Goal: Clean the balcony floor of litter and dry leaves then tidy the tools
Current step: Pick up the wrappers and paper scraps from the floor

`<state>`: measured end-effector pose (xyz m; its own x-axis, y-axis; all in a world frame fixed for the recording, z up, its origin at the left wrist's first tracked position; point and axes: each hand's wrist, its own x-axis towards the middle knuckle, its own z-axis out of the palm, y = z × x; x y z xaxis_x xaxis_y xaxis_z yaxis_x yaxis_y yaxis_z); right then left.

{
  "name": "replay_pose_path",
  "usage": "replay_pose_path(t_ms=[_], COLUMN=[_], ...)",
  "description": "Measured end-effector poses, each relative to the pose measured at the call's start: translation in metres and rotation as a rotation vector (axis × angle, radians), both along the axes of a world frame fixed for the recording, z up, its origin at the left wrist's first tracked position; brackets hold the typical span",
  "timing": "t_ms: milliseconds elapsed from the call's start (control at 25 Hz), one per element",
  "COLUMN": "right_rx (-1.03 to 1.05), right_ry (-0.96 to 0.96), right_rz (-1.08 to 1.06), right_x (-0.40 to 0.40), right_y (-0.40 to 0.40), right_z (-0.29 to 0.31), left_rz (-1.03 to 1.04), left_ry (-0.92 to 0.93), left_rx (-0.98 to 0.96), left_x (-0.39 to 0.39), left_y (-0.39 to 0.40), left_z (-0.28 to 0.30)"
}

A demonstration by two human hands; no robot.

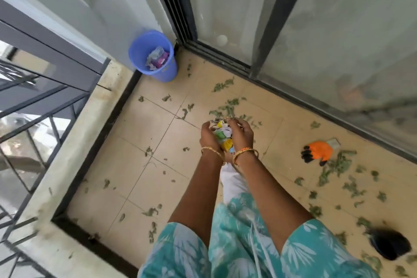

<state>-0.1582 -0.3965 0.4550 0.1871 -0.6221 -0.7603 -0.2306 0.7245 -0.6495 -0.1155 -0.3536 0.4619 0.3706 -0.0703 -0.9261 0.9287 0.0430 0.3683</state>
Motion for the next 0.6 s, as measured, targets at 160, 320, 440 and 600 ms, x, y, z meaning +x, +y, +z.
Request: replay_pose_path(t_ms=[160, 320, 440, 600], right_rx=[-0.043, -0.022, -0.037, -0.036], right_ry=[0.031, 0.022, 0.034, 0.012], right_rz=[0.119, 0.076, 0.005, -0.063], right_x=[0.096, 0.189, 0.264, 0.358], right_y=[-0.024, -0.040, -0.046, -0.045], right_z=[0.004, -0.013, -0.052, -0.108], left_rz=[0.072, 0.128, 0.144, 0.096], left_ry=[-0.032, -0.047, -0.042, -0.027], left_rx=[-0.070, -0.092, -0.131, -0.274], left_x=[0.096, 0.187, 0.261, 0.353], left_y=[-0.019, -0.040, -0.050, -0.049], left_z=[0.018, 0.020, -0.006, -0.074])
